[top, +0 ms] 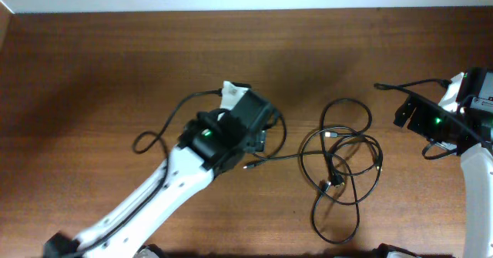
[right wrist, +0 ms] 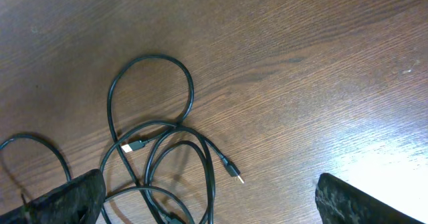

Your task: Untangle cables

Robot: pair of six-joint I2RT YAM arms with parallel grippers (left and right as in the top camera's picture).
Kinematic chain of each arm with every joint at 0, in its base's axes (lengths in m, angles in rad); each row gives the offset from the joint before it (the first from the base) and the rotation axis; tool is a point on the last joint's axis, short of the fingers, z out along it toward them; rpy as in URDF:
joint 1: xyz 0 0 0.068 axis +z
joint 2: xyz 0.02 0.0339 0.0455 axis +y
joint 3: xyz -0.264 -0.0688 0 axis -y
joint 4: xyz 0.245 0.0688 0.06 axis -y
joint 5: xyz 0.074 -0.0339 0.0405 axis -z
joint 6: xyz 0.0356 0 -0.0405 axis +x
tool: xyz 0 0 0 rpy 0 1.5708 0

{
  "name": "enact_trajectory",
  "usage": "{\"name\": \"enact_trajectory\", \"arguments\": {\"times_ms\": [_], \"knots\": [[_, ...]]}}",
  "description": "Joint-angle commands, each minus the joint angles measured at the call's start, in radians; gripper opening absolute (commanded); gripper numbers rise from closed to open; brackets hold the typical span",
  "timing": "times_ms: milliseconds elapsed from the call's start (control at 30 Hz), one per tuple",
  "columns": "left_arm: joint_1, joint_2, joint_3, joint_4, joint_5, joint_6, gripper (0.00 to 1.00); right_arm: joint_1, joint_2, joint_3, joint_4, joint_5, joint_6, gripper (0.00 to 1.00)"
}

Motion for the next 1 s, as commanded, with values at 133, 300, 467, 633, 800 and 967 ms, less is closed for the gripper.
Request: {"name": "enact_trajectory", "arguments": {"times_ms": [133, 300, 467, 633, 800, 967], "knots": [[0.005, 0.215, -0.011, 0.067, 0.047, -0.023, 0.99, -0.003, 0.003, 0.017, 0.000, 0.012, 0.005, 0.99], [0.005, 0.353, -0.011, 0.116, 0.149, -0.023, 0.99, -0.003, 0.013, 0.017, 0.001, 0.012, 0.005, 0.99], [0.005, 0.421, -0.011, 0.142, 0.191, -0.023, 0.99, -0.003, 0.046, 0.017, 0.000, 0.012, 0.005, 0.99], [0.005, 0.425, -0.011, 0.168, 0.191, -0.023, 0.99, -0.003, 0.079, 0.017, -0.006, 0.011, 0.005, 0.99], [0.005, 0.426, -0.013, 0.207, 0.191, -0.023, 0.99, -0.003, 0.081, 0.017, -0.007, 0.008, 0.005, 0.99], [0.005, 0.426, -0.017, 0.208, 0.191, -0.027, 0.99, -0.003, 0.081, 0.017, -0.007, 0.008, 0.005, 0.99]]}}
